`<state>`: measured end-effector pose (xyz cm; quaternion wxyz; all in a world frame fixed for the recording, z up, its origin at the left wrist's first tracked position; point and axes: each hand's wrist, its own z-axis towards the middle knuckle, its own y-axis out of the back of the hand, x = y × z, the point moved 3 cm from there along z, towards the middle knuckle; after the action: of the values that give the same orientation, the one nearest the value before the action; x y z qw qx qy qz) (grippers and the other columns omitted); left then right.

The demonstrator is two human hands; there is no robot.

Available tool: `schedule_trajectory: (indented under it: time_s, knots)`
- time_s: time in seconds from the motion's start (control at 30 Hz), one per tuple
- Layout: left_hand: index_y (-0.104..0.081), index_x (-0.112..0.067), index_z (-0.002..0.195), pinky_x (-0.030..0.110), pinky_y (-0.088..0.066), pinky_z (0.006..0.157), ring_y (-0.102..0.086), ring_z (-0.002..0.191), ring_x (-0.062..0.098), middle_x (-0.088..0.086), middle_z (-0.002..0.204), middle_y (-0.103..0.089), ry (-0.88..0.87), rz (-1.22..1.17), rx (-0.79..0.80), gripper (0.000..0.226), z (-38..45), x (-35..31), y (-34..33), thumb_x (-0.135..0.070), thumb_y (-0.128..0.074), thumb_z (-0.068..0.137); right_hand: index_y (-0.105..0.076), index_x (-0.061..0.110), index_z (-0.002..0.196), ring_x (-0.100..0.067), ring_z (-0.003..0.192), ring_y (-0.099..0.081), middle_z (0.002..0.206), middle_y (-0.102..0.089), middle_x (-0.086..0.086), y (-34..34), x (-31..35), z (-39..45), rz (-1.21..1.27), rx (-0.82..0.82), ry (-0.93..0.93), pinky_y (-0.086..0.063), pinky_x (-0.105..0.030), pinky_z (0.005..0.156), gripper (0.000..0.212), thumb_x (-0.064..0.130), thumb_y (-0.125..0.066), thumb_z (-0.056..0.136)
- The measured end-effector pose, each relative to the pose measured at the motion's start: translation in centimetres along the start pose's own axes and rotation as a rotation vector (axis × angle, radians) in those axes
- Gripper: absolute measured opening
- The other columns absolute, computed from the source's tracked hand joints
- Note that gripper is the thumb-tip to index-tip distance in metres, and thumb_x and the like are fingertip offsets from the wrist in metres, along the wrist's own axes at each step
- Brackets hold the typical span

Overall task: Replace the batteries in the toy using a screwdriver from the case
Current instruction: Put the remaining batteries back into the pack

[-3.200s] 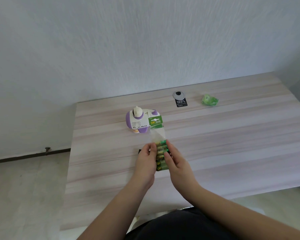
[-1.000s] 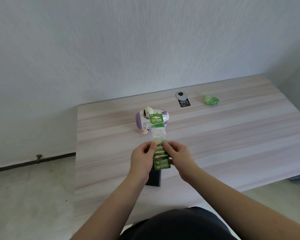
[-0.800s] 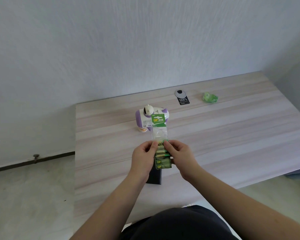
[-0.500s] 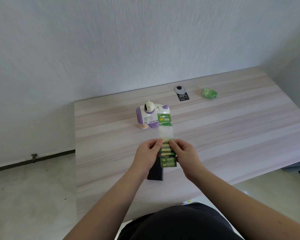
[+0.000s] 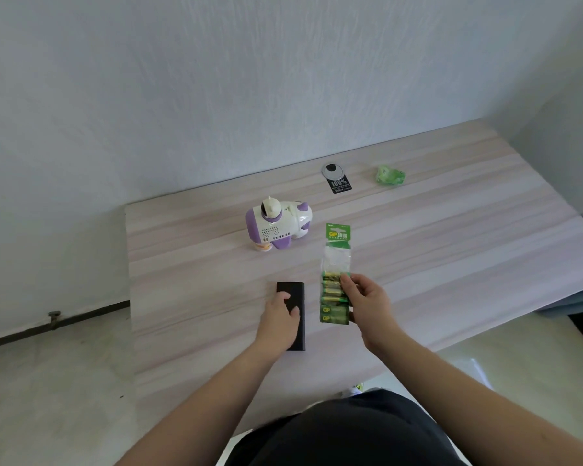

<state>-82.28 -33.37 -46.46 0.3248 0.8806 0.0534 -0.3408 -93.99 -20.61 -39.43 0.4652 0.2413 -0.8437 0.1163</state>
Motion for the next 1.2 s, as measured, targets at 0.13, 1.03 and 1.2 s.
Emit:
schedule_trajectory:
  time_s: [0.13,1.03,1.2]
  knots:
    - [-0.023,-0.016,0.149,0.046,-0.040,0.103,-0.036,0.132,0.031,0.011,0.143,-0.033,0.115,0.208,-0.084,0.071,0.0,-0.4,-1.5,-0.039,-0.059,0.092,-0.067,0.018,0.101,-0.022,0.084,-0.072,0.089,-0.073,-0.002,1.3,-0.6,1.2,-0.034,0.017,-0.034,-0.058,-0.050,0.080,0.018,0.032,-0.056,0.096]
    - [-0.051,-0.015,0.117,0.034,-0.055,0.073,-0.063,0.094,0.018,0.003,0.110,-0.063,0.291,-0.579,-0.316,0.041,-4.6,-2.7,-4.6,-0.032,-0.072,0.086,-0.066,0.014,0.094,-0.021,0.079,-0.071,0.087,-0.072,-0.006,6.0,1.7,5.0,-0.358,0.329,-0.007,-0.059,-0.033,0.068,0.025,0.035,-0.053,0.097]
    - [-0.054,-0.021,0.116,0.036,-0.058,0.075,-0.067,0.097,0.020,0.003,0.111,-0.067,0.214,-0.878,-0.466,0.035,-8.9,-5.5,-1.3,-0.029,-0.071,0.087,-0.065,0.015,0.091,-0.016,0.074,-0.069,0.082,-0.071,-0.003,4.4,4.0,3.7,-0.423,0.459,0.095,-0.056,-0.029,0.064,0.024,0.036,-0.054,0.096]
